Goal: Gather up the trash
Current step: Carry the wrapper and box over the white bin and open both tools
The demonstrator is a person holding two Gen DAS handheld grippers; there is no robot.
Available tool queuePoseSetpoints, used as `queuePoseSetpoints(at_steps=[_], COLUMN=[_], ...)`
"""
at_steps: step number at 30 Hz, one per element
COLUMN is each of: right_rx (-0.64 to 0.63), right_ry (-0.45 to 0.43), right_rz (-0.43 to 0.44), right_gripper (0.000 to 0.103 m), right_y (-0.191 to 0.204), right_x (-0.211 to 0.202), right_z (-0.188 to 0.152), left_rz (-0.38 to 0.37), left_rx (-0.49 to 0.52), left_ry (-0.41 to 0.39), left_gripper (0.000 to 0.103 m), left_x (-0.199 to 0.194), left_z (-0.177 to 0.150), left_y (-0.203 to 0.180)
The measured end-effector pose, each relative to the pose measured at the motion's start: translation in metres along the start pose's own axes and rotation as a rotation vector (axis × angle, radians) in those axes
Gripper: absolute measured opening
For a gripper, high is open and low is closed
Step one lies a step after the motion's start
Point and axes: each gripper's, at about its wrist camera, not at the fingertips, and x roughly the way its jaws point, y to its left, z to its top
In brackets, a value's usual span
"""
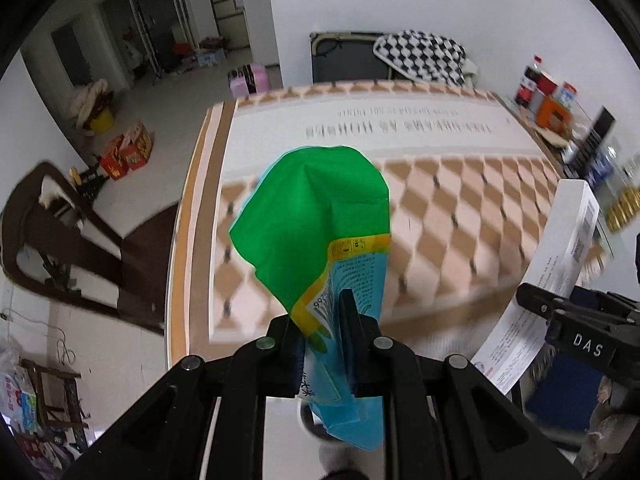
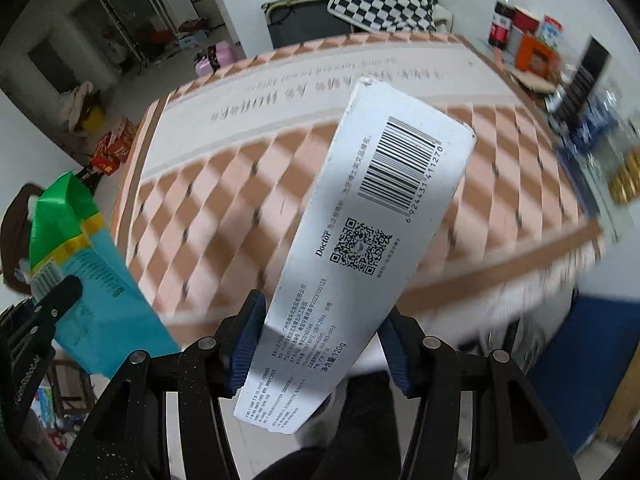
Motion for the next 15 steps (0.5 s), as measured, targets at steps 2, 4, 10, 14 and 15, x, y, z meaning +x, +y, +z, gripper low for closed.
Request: queuePoseSetpoints(at_steps=[2, 4, 10, 14, 15], right_rx=[0.002, 0.015, 0.077, 0.149, 0.18], right_ry=[0.029, 0.068, 0.206, 0.269, 0.284], right_rz=[-0.003, -0.001, -0.023, -0.047, -0.055], right_gripper=[0.057, 0.057, 0.057, 0.057, 0.057], right_y=[0.006, 0.008, -0.003, -0.019, -0.026], right_x=[-0.004, -0.002, 0.046, 0.101, 0.123], right_z=[-0.037, -0.075, -0.172, -0.214, -0.227], left_rz=[-0.021, -0.044, -0.068, -0.085, -0.091], left_rx=[-0.011, -0.027, -0.134, -0.229, -0.252], left_ry=[0.045, 0.101, 0.281, 0.4, 0.426], left_gripper=[0.012, 0.012, 0.013, 0.015, 0.015], left_x=[0.0, 0.007, 0.057, 0.119, 0.139], left_z=[-0.027, -0.056, -0.135, -0.183, -0.193], left_y=[0.006, 0.012, 0.031, 0.041, 0.042])
